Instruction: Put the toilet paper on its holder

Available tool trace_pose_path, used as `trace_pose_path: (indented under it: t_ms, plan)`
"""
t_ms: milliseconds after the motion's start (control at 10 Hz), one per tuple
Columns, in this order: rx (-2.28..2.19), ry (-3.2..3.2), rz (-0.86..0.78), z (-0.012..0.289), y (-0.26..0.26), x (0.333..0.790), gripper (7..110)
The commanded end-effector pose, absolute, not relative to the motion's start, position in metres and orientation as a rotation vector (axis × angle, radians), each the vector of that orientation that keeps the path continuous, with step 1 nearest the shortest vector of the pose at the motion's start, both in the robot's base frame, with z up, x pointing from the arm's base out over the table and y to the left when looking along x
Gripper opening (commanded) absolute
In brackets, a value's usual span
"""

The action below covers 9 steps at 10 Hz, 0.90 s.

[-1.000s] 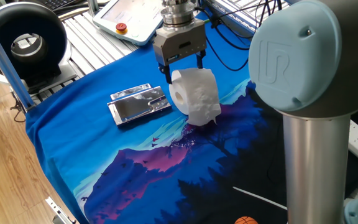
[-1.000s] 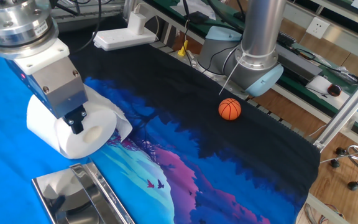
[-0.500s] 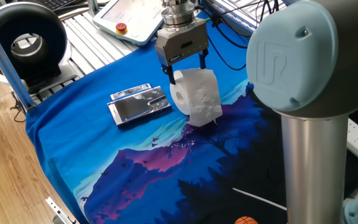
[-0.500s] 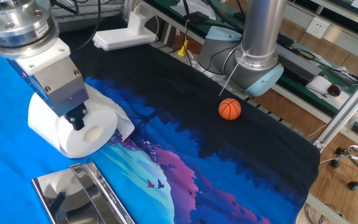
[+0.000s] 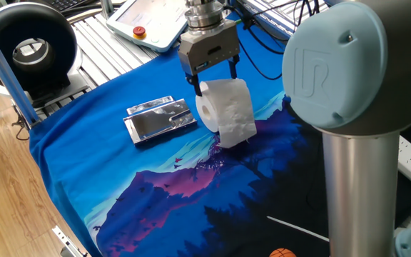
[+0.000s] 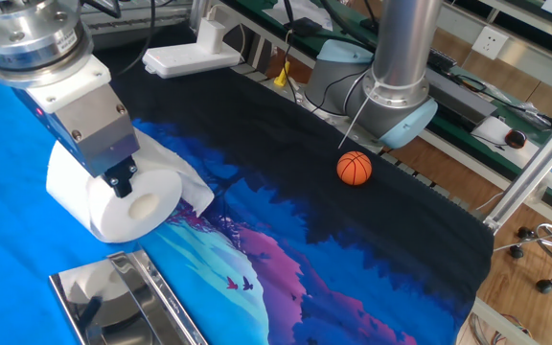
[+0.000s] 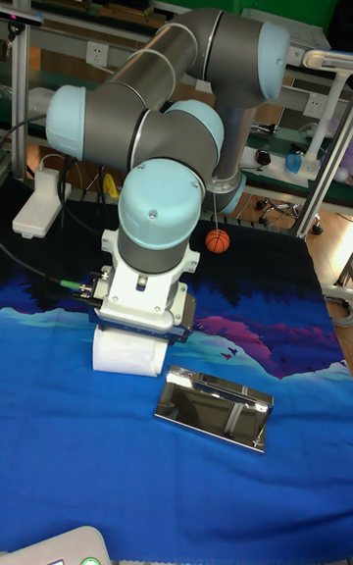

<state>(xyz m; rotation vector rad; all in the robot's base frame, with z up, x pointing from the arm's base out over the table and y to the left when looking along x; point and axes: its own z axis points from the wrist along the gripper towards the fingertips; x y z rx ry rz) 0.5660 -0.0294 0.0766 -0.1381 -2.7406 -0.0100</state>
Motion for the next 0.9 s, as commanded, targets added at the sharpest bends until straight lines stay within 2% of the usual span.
trace_pose_path:
  t_ms: [0,500,800]
  plan:
    - [-0.135,-2.743,-0.030,0.073,-0.023,0.566,88]
    - [-0.116,-2.730,-0.038,0.084,-0.029,0.560,88]
    - [-0.124,-2.719,-0.028,0.078,-0.026,0.556,88]
